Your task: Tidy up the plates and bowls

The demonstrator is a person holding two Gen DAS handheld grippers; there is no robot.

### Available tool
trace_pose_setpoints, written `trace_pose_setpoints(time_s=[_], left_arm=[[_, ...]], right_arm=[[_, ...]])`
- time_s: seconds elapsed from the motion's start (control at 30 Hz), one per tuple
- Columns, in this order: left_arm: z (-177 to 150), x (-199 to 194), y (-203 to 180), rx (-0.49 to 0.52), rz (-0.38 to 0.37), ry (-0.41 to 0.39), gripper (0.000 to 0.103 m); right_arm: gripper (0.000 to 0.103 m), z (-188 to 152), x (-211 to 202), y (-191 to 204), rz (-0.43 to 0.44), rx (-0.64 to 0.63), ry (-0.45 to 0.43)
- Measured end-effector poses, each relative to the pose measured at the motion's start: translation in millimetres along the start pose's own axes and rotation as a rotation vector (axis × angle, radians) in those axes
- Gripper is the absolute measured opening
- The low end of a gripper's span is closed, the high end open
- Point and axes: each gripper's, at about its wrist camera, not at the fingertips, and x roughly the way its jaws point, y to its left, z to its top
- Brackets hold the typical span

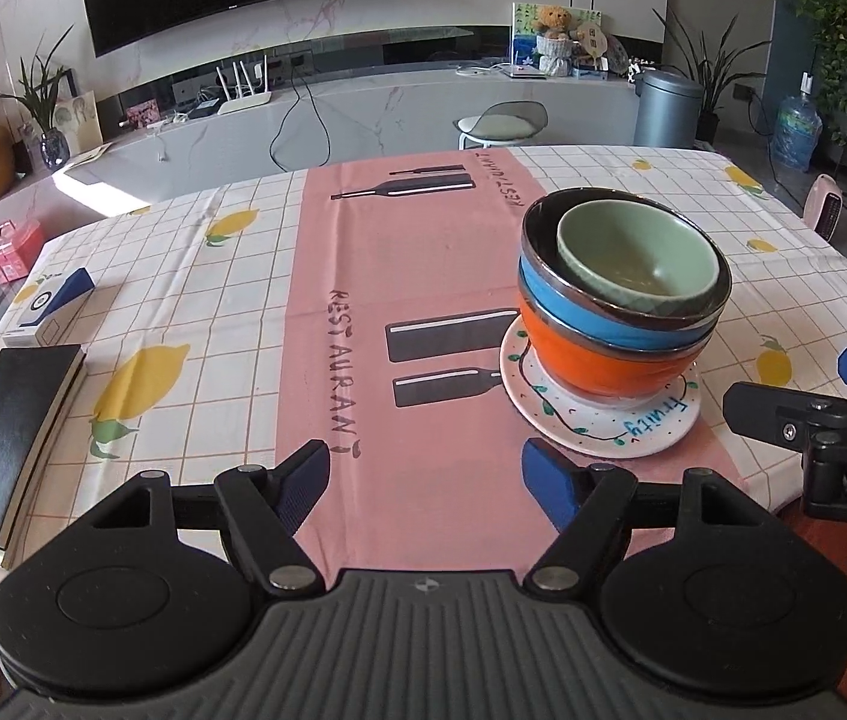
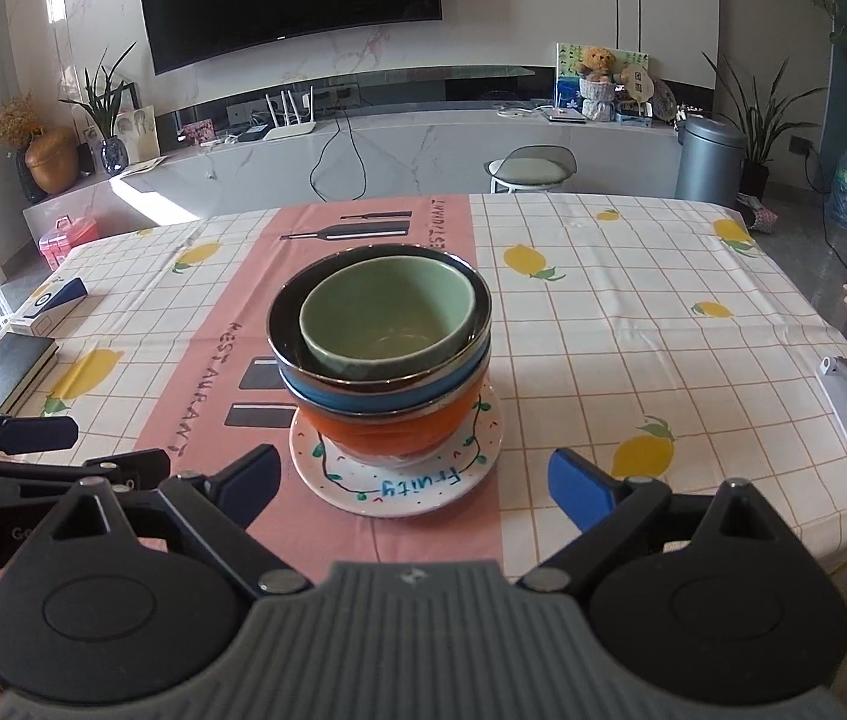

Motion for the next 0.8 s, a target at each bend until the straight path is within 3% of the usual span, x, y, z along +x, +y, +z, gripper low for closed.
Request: trace_pose_setpoints(time_s=[0.8], left_arm=[[-0.3, 7.4, -0.7, -0.003, -0.004, 0.039, 0.086]], right_arm=[[0.094, -2.3, 12.9, 1.9, 0.010, 0.001, 0.044]])
